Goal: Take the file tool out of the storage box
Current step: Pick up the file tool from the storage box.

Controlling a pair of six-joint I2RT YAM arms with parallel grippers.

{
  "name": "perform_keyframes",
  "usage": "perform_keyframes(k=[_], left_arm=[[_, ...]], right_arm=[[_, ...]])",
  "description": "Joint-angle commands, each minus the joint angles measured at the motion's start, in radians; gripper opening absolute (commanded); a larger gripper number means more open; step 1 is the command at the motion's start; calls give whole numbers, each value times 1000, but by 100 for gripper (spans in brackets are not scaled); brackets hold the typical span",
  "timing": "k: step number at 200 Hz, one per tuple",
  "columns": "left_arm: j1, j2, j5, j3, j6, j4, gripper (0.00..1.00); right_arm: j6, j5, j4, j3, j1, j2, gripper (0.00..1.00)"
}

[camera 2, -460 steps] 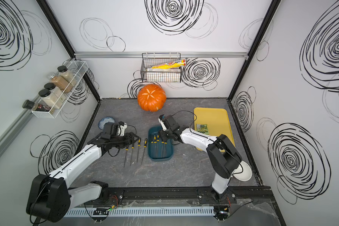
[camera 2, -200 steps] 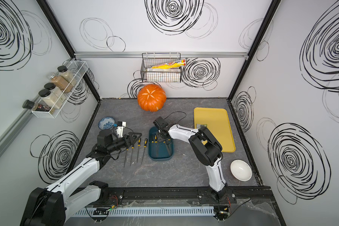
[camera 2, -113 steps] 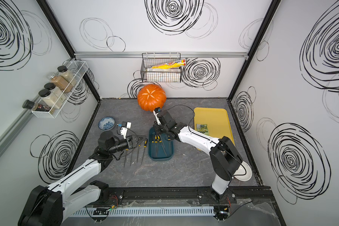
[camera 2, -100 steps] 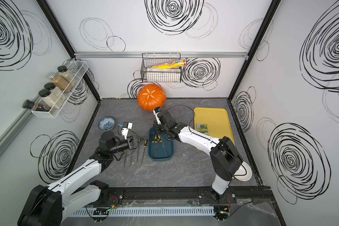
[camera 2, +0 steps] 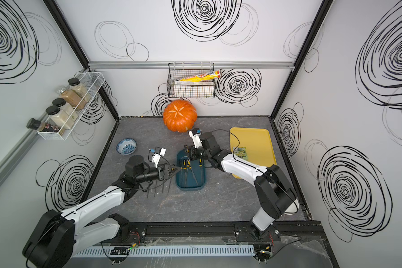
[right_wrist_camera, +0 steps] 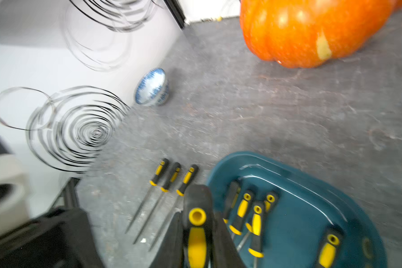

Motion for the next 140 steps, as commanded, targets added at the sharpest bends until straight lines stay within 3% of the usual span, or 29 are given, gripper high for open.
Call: perform_keyframes(k=[1,26,46,77,114,140], left_arm=[[-26,29,-31,49,62,-25,73],[-67,57,-28,64,71,-14,73],[-104,58,-88,85,108,-62,73],[-119,90,-95,100,118,-73,53],[-127,92,-102,97,114,-65,38],[-127,97,-92,97,109,-55,19]], right_arm=[[138,-218,223,-16,6,-31,10],[200,-261,301,-47,6,-32,11],[227,-285,352,-68,6,-31,10],[244,-285,400,-92,6,-48,11],[243,-250,427,-135,6,-75,11],[244,-240,450,-162,6,-88,12]])
